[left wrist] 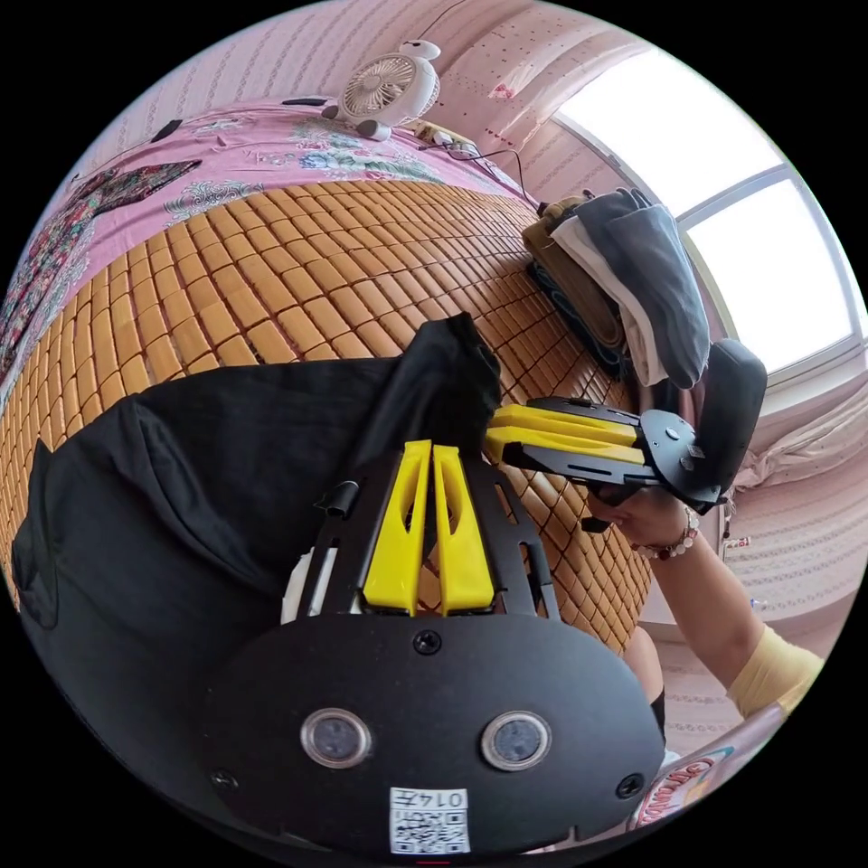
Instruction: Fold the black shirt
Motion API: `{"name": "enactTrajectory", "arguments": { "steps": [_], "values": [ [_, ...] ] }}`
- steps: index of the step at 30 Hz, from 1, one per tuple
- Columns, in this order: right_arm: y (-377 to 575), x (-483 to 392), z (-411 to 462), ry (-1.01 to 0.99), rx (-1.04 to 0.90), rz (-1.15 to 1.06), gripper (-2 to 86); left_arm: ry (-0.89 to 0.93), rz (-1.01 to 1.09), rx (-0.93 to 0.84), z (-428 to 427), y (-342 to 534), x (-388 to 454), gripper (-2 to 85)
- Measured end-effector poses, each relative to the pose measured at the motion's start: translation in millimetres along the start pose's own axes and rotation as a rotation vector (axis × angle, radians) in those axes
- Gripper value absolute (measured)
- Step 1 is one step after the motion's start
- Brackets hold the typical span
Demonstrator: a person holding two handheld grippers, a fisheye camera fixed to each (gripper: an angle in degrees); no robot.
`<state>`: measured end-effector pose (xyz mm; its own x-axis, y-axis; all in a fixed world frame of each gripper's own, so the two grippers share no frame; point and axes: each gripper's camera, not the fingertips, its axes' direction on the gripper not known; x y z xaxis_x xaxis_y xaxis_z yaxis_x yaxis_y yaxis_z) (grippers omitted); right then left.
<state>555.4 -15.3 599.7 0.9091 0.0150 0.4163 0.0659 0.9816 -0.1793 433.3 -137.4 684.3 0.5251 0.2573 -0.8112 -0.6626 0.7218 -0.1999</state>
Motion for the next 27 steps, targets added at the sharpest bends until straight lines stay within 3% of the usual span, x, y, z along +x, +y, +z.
{"name": "enactTrajectory", "arguments": {
  "steps": [7, 14, 16, 21, 27],
  "values": [
    [1, 16, -17, -0.108, 0.060, 0.038, 0.2, 0.073, -0.038, 0.021, -8, 17, -16, -0.8],
    [16, 15, -24, -0.198, -0.093, 0.192, 0.5, 0.163, 0.049, 0.048, -36, 42, 7, 4.4],
    [25, 11, -20, -0.203, -0.128, 0.229, 1.0, 0.092, 0.118, 0.067, -62, 68, 18, 5.2],
    [36, -22, -16, 0.067, -0.177, 0.206, 4.2, -0.061, 0.114, 0.135, -135, 167, -2, 5.1],
    [-14, -132, -4, 0.180, -0.170, -0.104, 5.3, -0.388, -0.179, 0.232, -245, 352, -74, 4.1]
  ]
}}
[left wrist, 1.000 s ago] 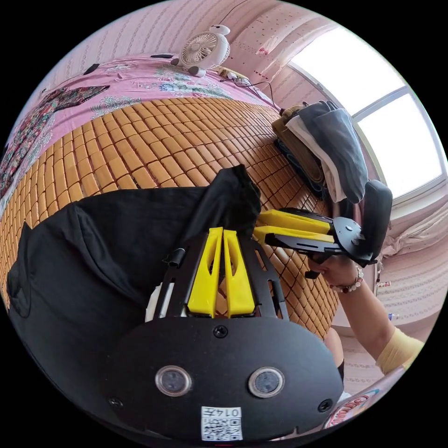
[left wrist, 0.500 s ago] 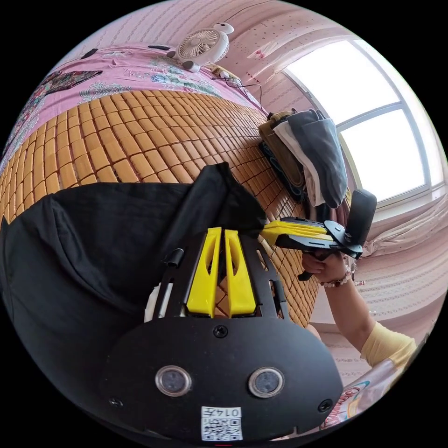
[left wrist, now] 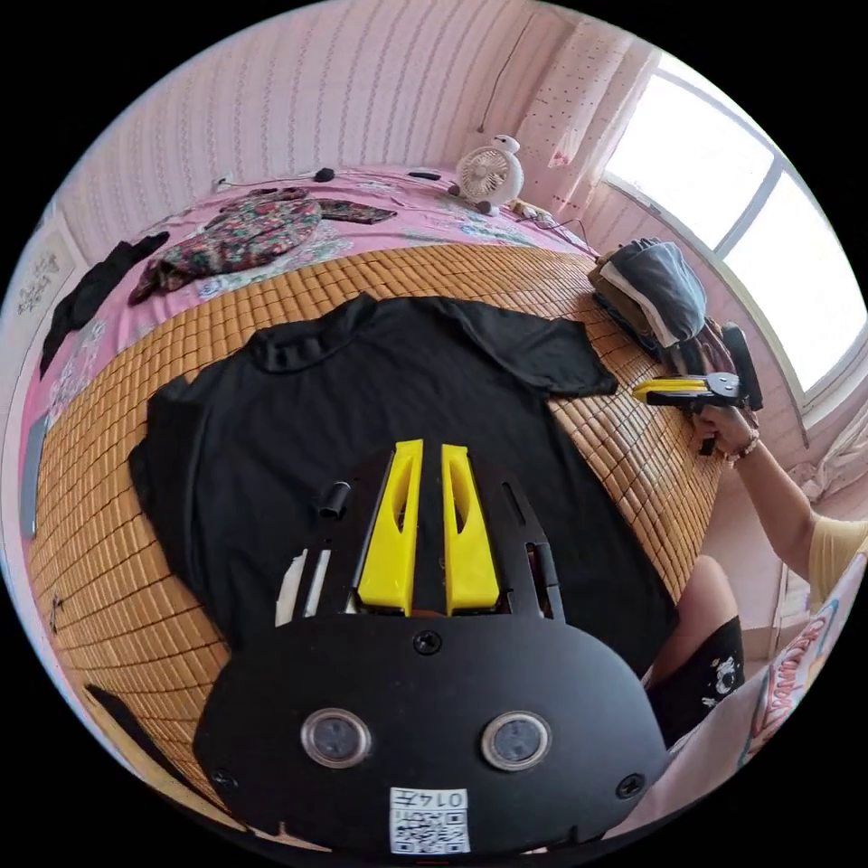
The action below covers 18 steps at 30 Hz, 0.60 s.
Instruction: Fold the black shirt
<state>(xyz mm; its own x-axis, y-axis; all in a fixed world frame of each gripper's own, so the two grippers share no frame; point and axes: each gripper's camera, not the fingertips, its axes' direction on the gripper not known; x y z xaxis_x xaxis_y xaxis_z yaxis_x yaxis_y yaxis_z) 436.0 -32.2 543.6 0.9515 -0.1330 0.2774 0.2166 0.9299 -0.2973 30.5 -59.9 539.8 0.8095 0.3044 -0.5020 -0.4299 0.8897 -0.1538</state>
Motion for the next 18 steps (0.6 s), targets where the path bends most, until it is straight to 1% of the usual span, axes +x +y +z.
{"name": "enactTrajectory", "arguments": {
  "steps": [1, 3, 4, 6, 7, 9, 13, 16, 18],
  "values": [
    [-11, -14, -1, -0.011, 0.014, -0.031, 5.3, -0.052, -0.069, 0.004, -17, 28, -29, 4.0],
    [-63, -76, 5, -0.085, 0.052, -0.149, 5.2, -0.107, -0.175, 0.002, -39, 65, -68, 3.9],
    [-77, -92, 9, -0.107, 0.056, -0.173, 5.2, -0.120, -0.216, 0.011, -51, 85, -88, 3.9],
    [-135, -160, 29, -0.173, 0.064, -0.265, 5.2, -0.141, -0.256, 0.021, -64, 105, -113, 3.8],
    [-149, -178, 35, -0.181, 0.067, -0.286, 5.2, -0.161, -0.264, 0.034, -71, 113, -126, 3.8],
    [-206, -244, 63, -0.226, 0.059, -0.346, 5.4, -0.171, -0.292, 0.058, -77, 119, -146, 3.8],
    [-289, -324, 108, -0.260, 0.018, -0.347, 6.1, -0.111, -0.351, 0.108, -75, 113, -192, 3.9],
    [-346, -367, 142, -0.258, -0.007, -0.278, 6.7, -0.078, -0.335, 0.115, -64, 102, -208, 4.2],
    [-380, -388, 171, -0.205, -0.036, -0.217, 7.8, -0.087, -0.327, 0.117, -57, 93, -216, 4.5]
  ]
}}
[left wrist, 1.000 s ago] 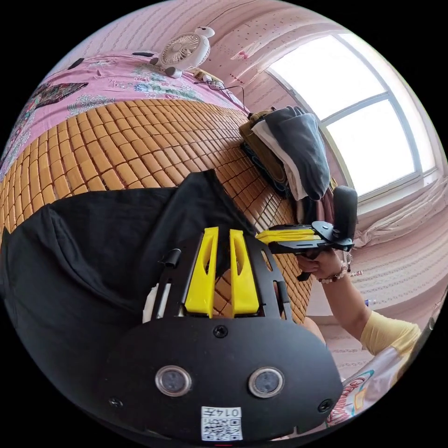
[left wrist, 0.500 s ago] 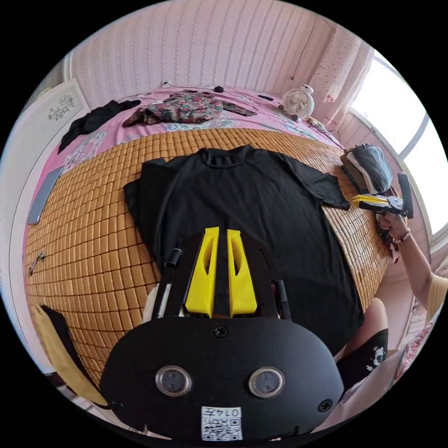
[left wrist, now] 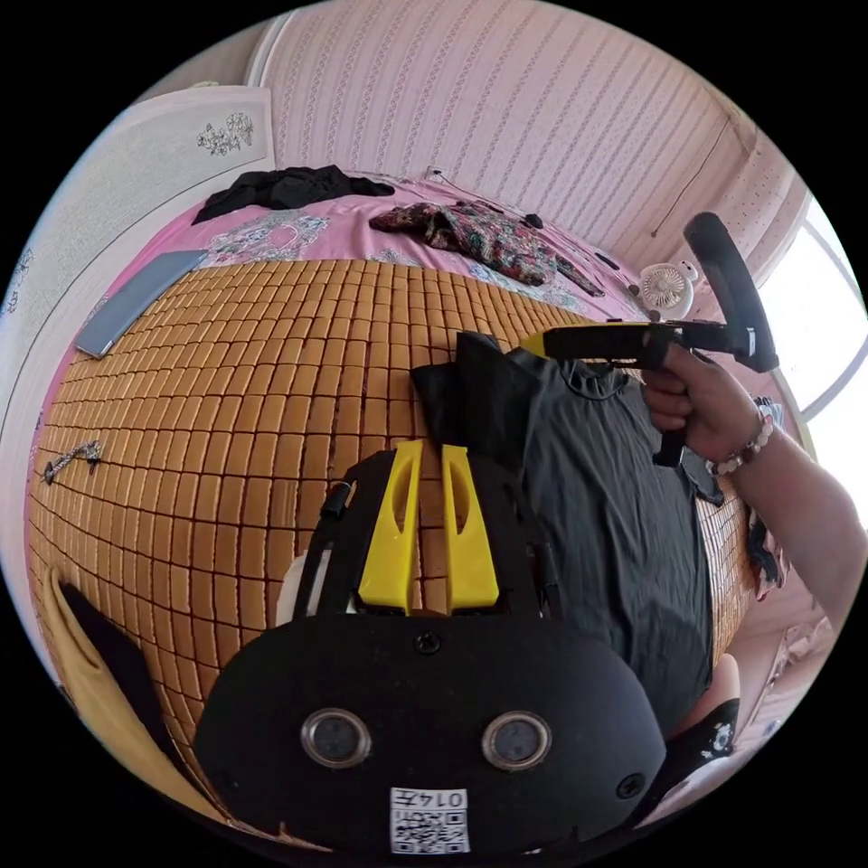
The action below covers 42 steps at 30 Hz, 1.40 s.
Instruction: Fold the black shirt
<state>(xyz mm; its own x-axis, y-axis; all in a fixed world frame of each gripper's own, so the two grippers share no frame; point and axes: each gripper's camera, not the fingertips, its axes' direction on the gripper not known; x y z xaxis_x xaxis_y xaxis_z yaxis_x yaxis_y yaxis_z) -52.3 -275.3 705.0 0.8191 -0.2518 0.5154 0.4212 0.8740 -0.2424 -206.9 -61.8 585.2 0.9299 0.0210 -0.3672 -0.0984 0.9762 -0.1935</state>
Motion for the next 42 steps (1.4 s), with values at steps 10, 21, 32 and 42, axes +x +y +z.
{"name": "enactTrajectory", "arguments": {
  "steps": [10, 21, 32, 42],
  "values": [
    [-60, -13, 48, 0.062, -0.091, -0.084, -0.4, -0.071, 0.025, -0.099, 14, -29, -23, 1.5],
    [-28, -131, -8, -0.202, 0.109, -0.414, 2.1, -0.137, -0.348, 0.084, -131, 173, -109, 5.3],
    [6, -255, 88, -0.019, -0.133, -0.519, 7.1, -0.114, -0.361, 0.063, -130, 188, -120, 8.6],
    [16, -282, 114, 0.020, -0.108, -0.503, 3.3, -0.110, -0.334, 0.026, -109, 182, -123, 1.7]
  ]
}}
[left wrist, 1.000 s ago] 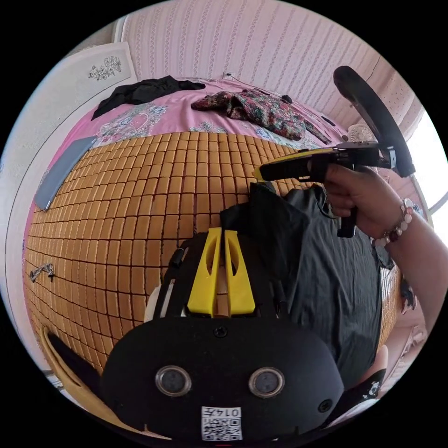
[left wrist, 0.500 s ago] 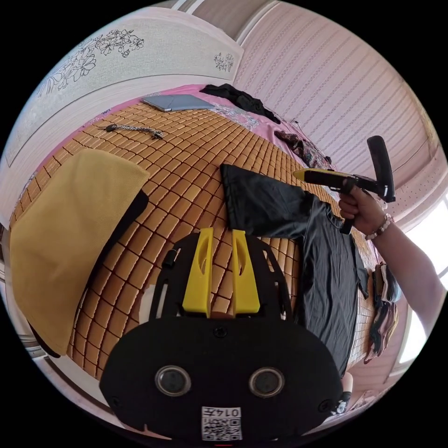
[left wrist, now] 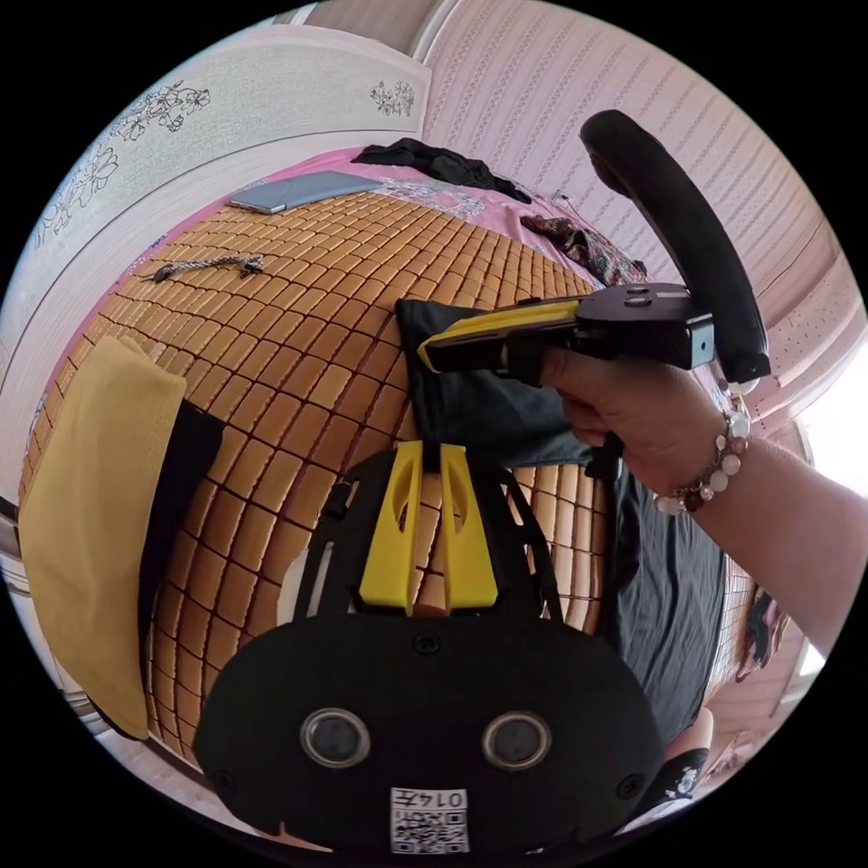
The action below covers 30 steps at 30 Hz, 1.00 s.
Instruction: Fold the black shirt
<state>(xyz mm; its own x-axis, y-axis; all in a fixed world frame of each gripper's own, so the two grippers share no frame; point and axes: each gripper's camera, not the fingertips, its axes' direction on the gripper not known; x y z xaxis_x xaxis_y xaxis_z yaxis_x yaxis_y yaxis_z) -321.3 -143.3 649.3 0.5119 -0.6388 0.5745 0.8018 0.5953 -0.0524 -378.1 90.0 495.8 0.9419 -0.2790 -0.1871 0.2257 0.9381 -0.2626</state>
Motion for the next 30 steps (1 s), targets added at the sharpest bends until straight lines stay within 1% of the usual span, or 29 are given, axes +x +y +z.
{"name": "enactTrajectory", "arguments": {
  "steps": [1, 5, 8, 10, 11, 12, 13, 14, 15, 16, 17, 18, 19, 20, 21, 22, 24, 28, 30],
  "values": [
    [1, 1, 0, -0.009, 0.001, 0.004, 2.4, 0.004, -0.004, 0.003, 0, -1, 0, 0.3],
    [11, 22, -12, -0.107, 0.040, 0.068, -0.3, -0.010, -0.003, 0.030, -4, -4, 4, -0.7],
    [38, 48, -49, -0.207, 0.196, 0.123, -0.6, 0.012, 0.058, 0.133, -24, -7, 21, -0.9],
    [64, 68, -81, -0.265, 0.297, 0.164, -0.5, 0.077, 0.179, 0.265, -50, -9, 51, -0.9],
    [90, 82, -108, -0.302, 0.377, 0.193, -0.4, 0.093, 0.218, 0.292, -56, -9, 60, -0.9],
    [123, 96, -136, -0.344, 0.460, 0.216, -0.3, 0.127, 0.301, 0.335, -68, -10, 81, -0.9],
    [143, 102, -150, -0.361, 0.496, 0.227, -0.1, 0.175, 0.388, 0.368, -80, -9, 104, -0.8],
    [185, 112, -175, -0.367, 0.557, 0.257, 0.2, 0.206, 0.429, 0.383, -85, -7, 115, -0.7],
    [230, 119, -195, -0.337, 0.596, 0.293, 0.6, 0.278, 0.500, 0.393, -93, -1, 138, -0.4],
    [254, 121, -202, -0.311, 0.606, 0.317, 1.0, 0.357, 0.564, 0.373, -95, 6, 158, 0.0],
    [299, 125, -209, -0.253, 0.590, 0.383, 1.6, 0.397, 0.584, 0.350, -92, 10, 167, 0.3],
    [345, 127, -208, -0.197, 0.554, 0.458, 2.6, 0.474, 0.624, 0.274, -82, 16, 182, 1.4],
    [367, 127, -205, -0.172, 0.532, 0.502, 3.1, 0.534, 0.652, 0.184, -67, 23, 194, 2.8],
    [407, 128, -194, -0.154, 0.464, 0.586, 4.8, 0.550, 0.658, 0.145, -59, 26, 197, 3.2],
    [442, 126, -184, -0.161, 0.397, 0.662, 6.1, 0.554, 0.650, 0.069, -44, 33, 202, 3.9],
    [457, 124, -181, -0.162, 0.373, 0.692, 6.5, 0.548, 0.644, 0.018, -34, 39, 204, 3.9],
    [504, 111, -180, -0.124, 0.358, 0.765, 7.3, 0.533, 0.639, -0.014, -29, 44, 203, 3.9],
    [530, 101, -186, -0.116, 0.382, 0.793, 7.1, 0.442, 0.619, -0.074, -22, 35, 206, 3.4],
    [534, 97, -198, -0.080, 0.396, 0.781, 7.2, 0.454, 0.616, -0.098, -21, 25, 213, 3.4]
  ]
}}
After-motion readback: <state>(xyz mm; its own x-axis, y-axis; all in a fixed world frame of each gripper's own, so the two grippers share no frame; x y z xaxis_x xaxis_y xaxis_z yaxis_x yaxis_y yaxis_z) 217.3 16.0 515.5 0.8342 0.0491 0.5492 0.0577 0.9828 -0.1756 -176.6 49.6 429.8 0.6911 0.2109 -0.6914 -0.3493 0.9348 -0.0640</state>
